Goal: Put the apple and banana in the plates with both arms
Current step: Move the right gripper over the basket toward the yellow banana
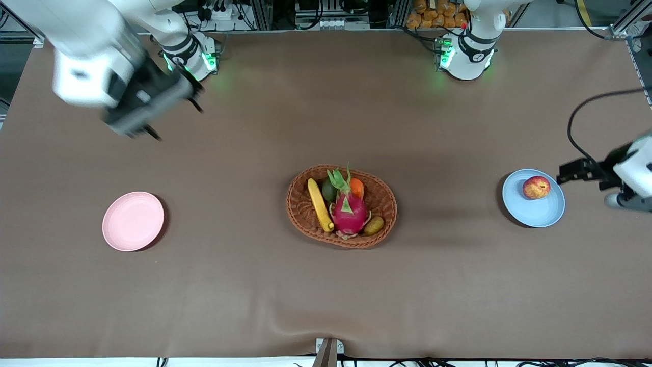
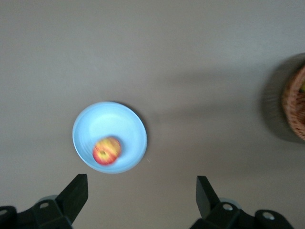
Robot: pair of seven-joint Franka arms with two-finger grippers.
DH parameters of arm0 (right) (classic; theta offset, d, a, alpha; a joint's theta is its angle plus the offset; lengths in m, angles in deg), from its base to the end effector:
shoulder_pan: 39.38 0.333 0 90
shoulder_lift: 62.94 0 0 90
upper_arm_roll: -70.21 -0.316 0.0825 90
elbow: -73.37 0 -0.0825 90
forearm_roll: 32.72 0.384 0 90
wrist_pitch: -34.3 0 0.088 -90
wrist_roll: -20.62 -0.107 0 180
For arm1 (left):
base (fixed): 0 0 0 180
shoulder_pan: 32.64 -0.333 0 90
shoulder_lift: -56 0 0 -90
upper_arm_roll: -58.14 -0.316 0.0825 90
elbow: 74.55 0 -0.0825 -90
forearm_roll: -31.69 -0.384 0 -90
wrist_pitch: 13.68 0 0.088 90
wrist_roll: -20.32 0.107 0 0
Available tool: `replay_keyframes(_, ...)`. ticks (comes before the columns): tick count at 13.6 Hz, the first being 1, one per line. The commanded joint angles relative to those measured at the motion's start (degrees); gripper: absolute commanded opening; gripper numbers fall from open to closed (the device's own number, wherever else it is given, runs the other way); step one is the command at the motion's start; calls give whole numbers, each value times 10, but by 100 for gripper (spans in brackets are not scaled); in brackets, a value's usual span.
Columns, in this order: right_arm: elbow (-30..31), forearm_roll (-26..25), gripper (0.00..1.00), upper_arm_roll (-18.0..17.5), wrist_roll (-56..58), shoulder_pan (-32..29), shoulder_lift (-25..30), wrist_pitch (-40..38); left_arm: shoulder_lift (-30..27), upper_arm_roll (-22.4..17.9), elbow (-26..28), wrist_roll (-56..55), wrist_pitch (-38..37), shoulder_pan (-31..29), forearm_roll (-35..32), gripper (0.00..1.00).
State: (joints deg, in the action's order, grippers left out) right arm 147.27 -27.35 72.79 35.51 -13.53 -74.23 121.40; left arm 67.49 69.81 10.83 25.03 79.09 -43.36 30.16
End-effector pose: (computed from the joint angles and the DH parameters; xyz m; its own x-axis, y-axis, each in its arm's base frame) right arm 0.5549 0.2535 0.6376 0.7818 0.6211 0.0543 0.6235 -0.7784 -0.0730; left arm 0.6143 0.0038 0.5514 0.9929 -0.0986 -0.0660 -0.0976 -0.9950 0.0193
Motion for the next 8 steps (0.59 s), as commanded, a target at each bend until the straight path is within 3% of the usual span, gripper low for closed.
replay_keyframes(1, -16, 23, 100, 5, 18, 7, -71, 64, -54, -23, 17, -78, -56, 45, 9, 100)
replay_keyframes(5, -15, 24, 100, 5, -14, 39, -169, 201, -116, -21, 29, -122, -115, 71, 11, 100)
replay_keyframes(8, -15, 27, 99, 5, -86, 77, -236, 291, -182, -29, 87, -113, -104, 71, 24, 100)
